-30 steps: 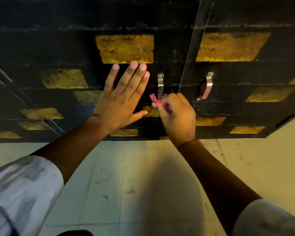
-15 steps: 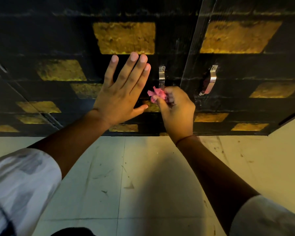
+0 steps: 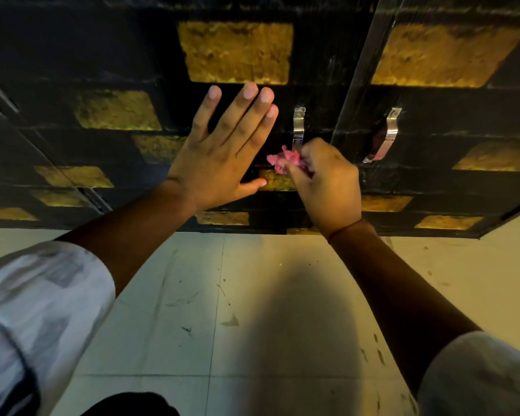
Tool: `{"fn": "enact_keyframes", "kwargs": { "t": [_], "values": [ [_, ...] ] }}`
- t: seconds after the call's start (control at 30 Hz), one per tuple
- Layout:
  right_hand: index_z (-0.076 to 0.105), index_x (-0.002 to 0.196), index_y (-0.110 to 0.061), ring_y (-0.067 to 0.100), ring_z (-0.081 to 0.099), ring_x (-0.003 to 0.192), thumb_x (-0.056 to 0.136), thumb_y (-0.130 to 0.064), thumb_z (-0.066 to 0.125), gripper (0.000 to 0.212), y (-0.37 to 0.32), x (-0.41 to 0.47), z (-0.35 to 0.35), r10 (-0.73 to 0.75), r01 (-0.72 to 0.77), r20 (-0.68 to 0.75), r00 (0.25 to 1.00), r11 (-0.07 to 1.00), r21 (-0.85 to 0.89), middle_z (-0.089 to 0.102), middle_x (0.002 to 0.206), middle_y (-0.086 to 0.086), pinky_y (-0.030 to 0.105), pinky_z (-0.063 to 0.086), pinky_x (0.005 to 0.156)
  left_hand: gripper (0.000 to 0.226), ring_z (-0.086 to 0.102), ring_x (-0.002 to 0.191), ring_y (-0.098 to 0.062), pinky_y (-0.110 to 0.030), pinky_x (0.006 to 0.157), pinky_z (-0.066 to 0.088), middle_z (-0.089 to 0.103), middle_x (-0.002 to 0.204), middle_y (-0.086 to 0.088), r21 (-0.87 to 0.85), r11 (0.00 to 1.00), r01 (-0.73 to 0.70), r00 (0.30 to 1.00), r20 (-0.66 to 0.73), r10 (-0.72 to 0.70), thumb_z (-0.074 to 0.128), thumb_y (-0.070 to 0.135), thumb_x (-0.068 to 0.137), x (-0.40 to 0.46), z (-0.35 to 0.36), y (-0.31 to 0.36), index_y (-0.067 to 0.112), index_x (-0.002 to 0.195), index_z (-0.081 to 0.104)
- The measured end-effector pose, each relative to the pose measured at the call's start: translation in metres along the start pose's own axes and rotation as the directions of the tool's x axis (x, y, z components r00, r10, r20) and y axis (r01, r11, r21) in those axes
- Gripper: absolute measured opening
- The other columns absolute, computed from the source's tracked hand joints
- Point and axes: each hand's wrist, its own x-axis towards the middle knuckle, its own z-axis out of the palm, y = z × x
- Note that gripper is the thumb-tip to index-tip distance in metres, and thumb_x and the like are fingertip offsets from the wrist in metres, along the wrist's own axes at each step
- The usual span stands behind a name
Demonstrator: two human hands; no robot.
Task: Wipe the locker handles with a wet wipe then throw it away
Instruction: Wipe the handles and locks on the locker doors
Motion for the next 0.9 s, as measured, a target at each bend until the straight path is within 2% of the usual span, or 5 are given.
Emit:
{"fn": "enact_keyframes", "kwargs": {
  "t": [0.23,0.43,0.53,0.7,0.9],
  "values": [
    [0.065,0.099,-0.01,0.013,0.064,0.082,0.095,-0.016,0.064,0.007,-0.021,-0.026,0.001,0.175,-0.165,-0.053,0.983,0.975,0.148,0.066,0.092,0.002,0.038,0.058,0.069,0.112,0.007,0.151,-0.037,-0.059,0.121,-0.002,0.0,0.165,-0.022,0.039,0.999,-0.016,1.0,0.008,0.016,0.039,0.074,0.094,-0.003,-0.004,-0.001,-0.002,0.159,-0.009],
    [0.066,0.119,0.0,0.024,0.064,0.101,0.099,-0.012,0.053,0.026,-0.042,-0.026,-0.005,-0.18,0.181,-0.037,0.983,0.982,0.046,0.063,0.118,0.015,0.036,0.059,0.082,0.094,0.012,0.153,-0.039,-0.059,0.123,0.006,0.008,0.165,-0.023,-0.098,0.995,0.014,0.998,-0.058,-0.02,0.044,0.057,0.103,-0.012,-0.006,-0.002,-0.002,0.16,-0.001],
    [0.068,0.114,-0.006,0.027,0.064,0.091,0.098,-0.01,0.057,0.02,-0.036,-0.004,-0.006,-0.246,0.245,-0.055,0.968,0.969,-0.014,0.066,0.108,0.01,0.044,0.057,0.073,0.093,0.012,0.153,-0.039,-0.058,0.125,0.004,0.009,0.165,-0.023,-0.15,0.988,0.041,0.998,-0.042,-0.048,0.052,0.046,0.099,-0.022,-0.006,-0.008,-0.001,0.161,0.002],
    [0.071,0.11,-0.016,0.027,0.058,0.073,0.101,-0.02,0.055,0.02,-0.028,0.012,-0.006,-0.358,0.333,0.047,0.933,0.804,-0.493,0.06,0.089,0.006,0.038,0.045,0.057,0.094,0.012,0.154,-0.04,-0.059,0.125,0.003,0.01,0.165,-0.024,-0.151,0.988,0.019,0.999,-0.034,-0.024,0.056,0.042,0.095,-0.028,-0.006,-0.012,-0.002,0.161,0.005],
    [0.073,0.108,-0.019,0.028,0.06,0.073,0.093,-0.019,0.063,0.018,-0.004,-0.007,-0.009,-0.32,0.344,0.131,0.938,0.824,-0.45,0.061,0.089,0.007,0.033,0.048,0.049,0.092,0.014,0.154,-0.04,-0.062,0.124,0.008,0.012,0.165,-0.024,-0.133,0.991,0.014,1.0,-0.021,-0.017,0.056,0.042,0.095,-0.03,-0.005,-0.01,-0.003,0.161,0.009]
  ]
}}
